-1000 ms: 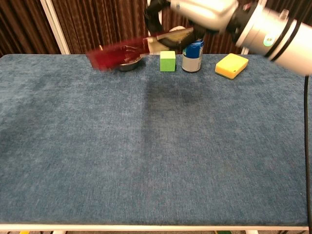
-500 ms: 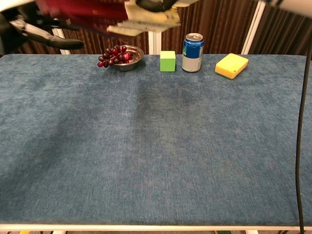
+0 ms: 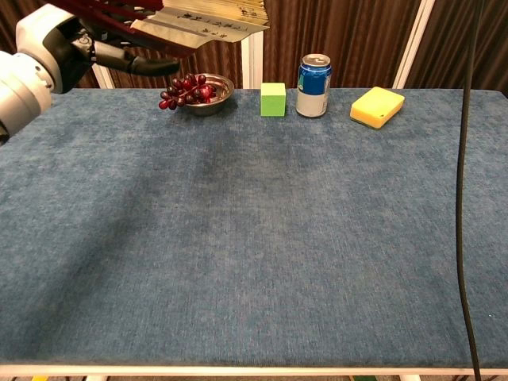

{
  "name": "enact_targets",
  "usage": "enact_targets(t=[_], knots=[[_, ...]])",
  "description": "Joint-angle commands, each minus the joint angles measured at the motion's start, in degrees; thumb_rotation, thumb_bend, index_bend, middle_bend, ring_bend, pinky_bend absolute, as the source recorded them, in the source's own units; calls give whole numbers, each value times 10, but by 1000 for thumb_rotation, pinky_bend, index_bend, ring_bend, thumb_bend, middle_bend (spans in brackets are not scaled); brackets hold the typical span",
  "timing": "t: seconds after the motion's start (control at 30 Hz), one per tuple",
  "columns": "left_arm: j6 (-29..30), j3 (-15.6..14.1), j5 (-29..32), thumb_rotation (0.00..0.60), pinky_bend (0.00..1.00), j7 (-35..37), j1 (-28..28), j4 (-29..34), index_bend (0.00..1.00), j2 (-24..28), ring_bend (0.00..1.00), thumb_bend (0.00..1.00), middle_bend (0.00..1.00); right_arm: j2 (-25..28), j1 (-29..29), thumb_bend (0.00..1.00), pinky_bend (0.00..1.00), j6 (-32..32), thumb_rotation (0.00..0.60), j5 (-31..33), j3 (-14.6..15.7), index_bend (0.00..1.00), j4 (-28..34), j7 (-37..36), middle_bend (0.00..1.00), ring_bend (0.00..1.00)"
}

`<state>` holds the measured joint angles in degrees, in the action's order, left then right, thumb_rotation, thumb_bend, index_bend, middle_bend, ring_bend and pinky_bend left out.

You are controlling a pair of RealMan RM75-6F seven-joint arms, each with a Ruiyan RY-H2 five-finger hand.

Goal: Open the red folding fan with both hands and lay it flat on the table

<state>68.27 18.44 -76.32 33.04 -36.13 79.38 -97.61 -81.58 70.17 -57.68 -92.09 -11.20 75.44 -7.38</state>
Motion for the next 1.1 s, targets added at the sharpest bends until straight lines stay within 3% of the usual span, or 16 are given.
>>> enact_targets(t=[0.03, 0.17, 0.5, 0.63, 0.87, 1.1], knots=[[5, 15, 25, 600, 262, -8, -1, -6, 340, -19, 166, 0, 319, -5, -1, 769, 150, 6, 600, 7, -3, 730, 5, 9, 584, 335], [18, 26, 41, 600, 315, -13, 1, -16, 414, -39, 236, 6, 392, -13, -2, 768, 147, 11, 600, 13, -4, 728, 7, 19, 584, 335], [54, 47, 55, 600, 415, 14, 9, -59, 723, -89, 481, 214, 671, -26, -14, 768, 126, 4, 600, 20, -7, 726, 11, 39, 583, 334], [55, 42, 48, 600, 446, 23, 11, -75, 800, -96, 545, 274, 744, -28, -20, 767, 124, -2, 600, 21, -9, 725, 14, 46, 583, 334], [60, 30, 30, 600, 568, 5, 13, -100, 848, -93, 619, 306, 799, -24, -32, 767, 121, -23, 600, 14, -11, 725, 18, 52, 583, 334], [55, 9, 21, 600, 577, -51, 26, -125, 842, -58, 620, 305, 788, 3, -71, 767, 120, -70, 600, -5, 3, 725, 38, 64, 584, 335]])
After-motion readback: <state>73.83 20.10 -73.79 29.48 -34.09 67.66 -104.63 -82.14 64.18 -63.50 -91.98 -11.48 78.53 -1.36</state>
